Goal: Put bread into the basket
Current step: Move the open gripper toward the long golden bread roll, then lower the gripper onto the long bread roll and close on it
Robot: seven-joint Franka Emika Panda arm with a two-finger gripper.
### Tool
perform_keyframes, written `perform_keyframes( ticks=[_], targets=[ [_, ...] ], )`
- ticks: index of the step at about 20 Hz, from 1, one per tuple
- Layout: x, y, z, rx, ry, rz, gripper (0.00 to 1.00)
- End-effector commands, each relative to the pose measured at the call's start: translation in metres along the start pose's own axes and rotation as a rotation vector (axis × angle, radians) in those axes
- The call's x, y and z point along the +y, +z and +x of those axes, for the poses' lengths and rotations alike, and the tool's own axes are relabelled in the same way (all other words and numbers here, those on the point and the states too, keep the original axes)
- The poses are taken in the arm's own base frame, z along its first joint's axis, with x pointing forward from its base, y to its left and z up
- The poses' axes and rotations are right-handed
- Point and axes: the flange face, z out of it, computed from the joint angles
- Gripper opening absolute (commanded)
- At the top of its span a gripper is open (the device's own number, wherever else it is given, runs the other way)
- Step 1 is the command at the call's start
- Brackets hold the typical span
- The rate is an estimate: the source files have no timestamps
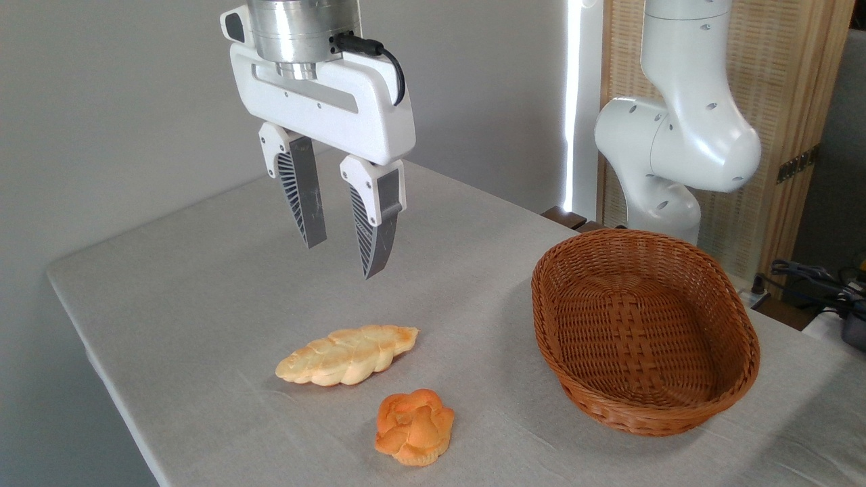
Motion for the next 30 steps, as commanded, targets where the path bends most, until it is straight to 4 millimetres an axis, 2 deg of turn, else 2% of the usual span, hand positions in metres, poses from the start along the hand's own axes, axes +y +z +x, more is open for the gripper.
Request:
perform_keyframes(
  ticks=[1, 3, 5, 8, 10, 13, 17, 22, 27, 28, 29, 30],
  targets=[
    [-0.002, -0.002, 0.001, 0.006, 0.006, 0.015, 1.00],
    [0.006, 0.003, 0.007, 0.000, 0.023, 0.009, 1.00],
    [0.010, 0.021, 0.015, -0.018, 0.035, -0.006, 1.00],
    [0.037, 0.060, 0.032, -0.038, 0.091, -0.023, 1.00],
    [0.048, 0.086, 0.036, -0.046, 0.121, -0.028, 1.00],
    [0.065, 0.121, 0.040, -0.048, 0.290, -0.034, 1.00],
    [0.071, 0.160, 0.035, -0.047, 0.501, -0.041, 1.00],
    [0.072, 0.192, 0.036, -0.058, 0.602, -0.058, 1.00],
    [0.080, 0.217, 0.033, -0.028, 0.620, -0.022, 1.00],
    [0.080, 0.220, 0.031, -0.028, 0.618, -0.022, 0.96],
    [0.081, 0.221, 0.031, -0.028, 0.619, -0.024, 0.80],
    [0.081, 0.221, 0.031, -0.029, 0.621, -0.023, 0.59]
  ],
)
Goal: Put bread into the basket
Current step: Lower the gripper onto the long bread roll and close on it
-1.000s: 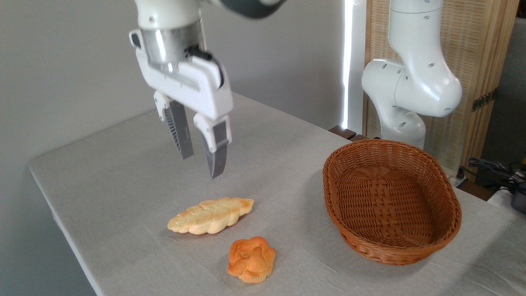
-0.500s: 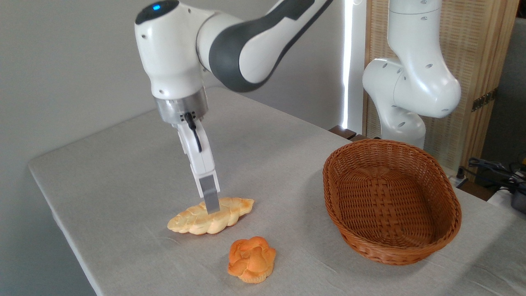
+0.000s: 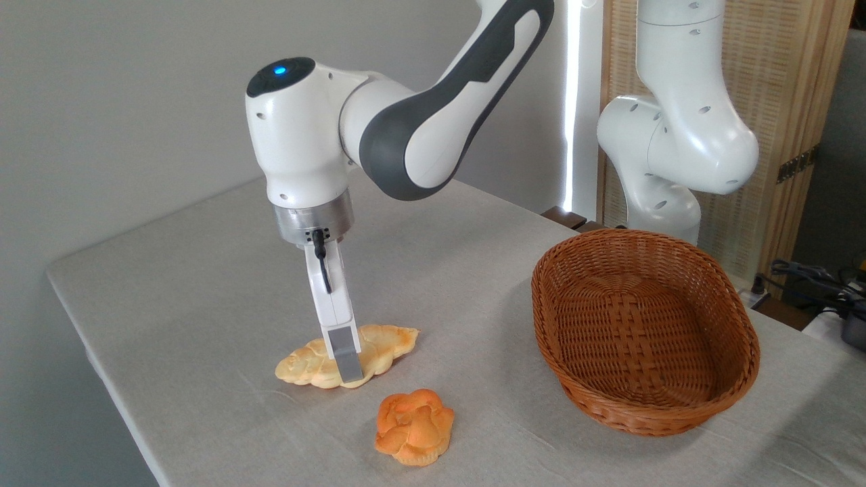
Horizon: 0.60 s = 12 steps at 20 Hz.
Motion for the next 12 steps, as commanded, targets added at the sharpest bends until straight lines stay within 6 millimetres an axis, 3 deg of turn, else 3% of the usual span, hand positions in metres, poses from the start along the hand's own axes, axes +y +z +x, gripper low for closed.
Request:
perform_keyframes(
  ticks=[1, 2, 3, 12],
  targets=[
    [0.0048, 0.0025, 0.0014, -0.003, 0.029, 0.018, 0.41],
    [0.0049, 0.0016, 0.0013, -0.005, 0.031, 0.021, 0.30],
    [0.0049, 0.0016, 0.0013, -0.005, 0.031, 0.021, 0.27],
    [0.0051, -0.0020, 0.0004, -0.004, 0.039, 0.023, 0.20]
  ],
)
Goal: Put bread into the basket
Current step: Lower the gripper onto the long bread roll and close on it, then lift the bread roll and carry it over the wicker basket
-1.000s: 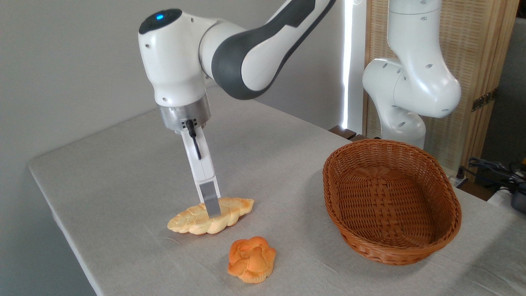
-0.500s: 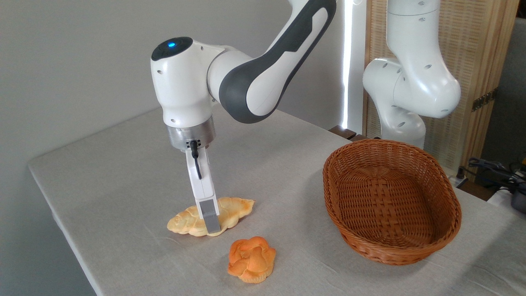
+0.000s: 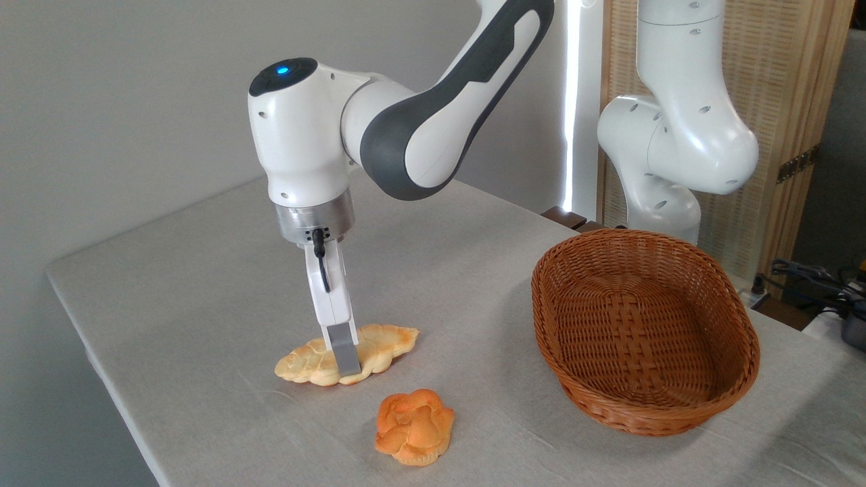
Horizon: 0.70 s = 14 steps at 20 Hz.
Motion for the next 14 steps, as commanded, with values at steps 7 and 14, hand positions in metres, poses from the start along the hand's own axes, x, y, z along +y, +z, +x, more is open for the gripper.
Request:
perform_keyframes(
  ticks=[7, 14],
  targets=[
    [0.016, -0.054, -0.015, -0.028, -0.001, -0.039, 0.21],
    [0.071, -0.168, -0.117, -0.095, 0.056, -0.120, 0.22]
  ],
)
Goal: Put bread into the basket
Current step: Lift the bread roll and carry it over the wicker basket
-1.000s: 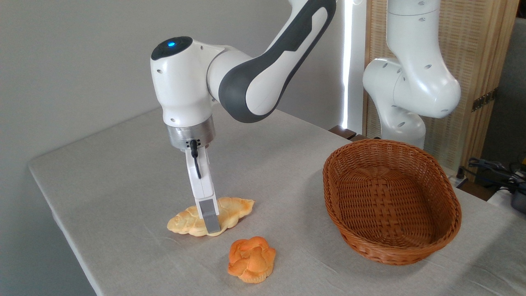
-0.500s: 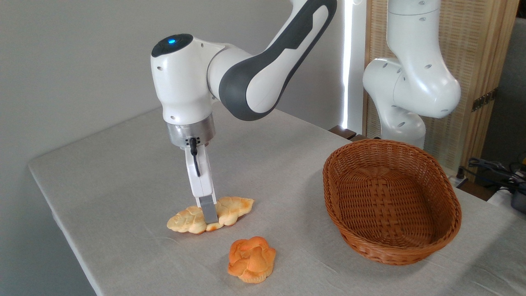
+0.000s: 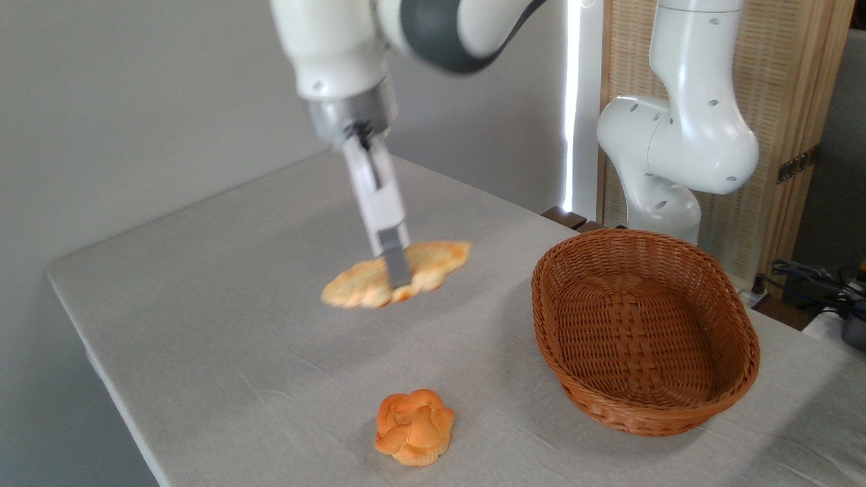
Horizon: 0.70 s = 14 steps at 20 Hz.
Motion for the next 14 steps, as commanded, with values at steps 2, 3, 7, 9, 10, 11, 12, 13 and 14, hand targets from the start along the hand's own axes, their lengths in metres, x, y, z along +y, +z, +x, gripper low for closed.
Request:
perform_keyframes(
  ticks=[2, 3, 7, 9, 10, 11, 12, 13, 14],
  targets=[
    [0.054, -0.042, -0.099, -0.051, 0.104, -0.033, 0.25],
    [0.065, -0.044, -0.117, -0.040, 0.122, -0.033, 0.27],
    [0.100, -0.025, -0.151, -0.104, 0.202, -0.126, 0.50],
    [0.102, -0.009, -0.161, -0.096, 0.192, -0.159, 0.85],
    [0.103, -0.004, -0.160, -0.098, 0.194, -0.171, 0.89],
    [0.103, 0.000, -0.160, -0.099, 0.196, -0.177, 0.93],
    [0.104, 0.003, -0.156, -0.101, 0.205, -0.183, 0.96],
    [0.104, 0.004, -0.152, -0.104, 0.217, -0.184, 0.97],
    [0.104, 0.004, -0.149, -0.106, 0.225, -0.185, 0.97]
  ],
)
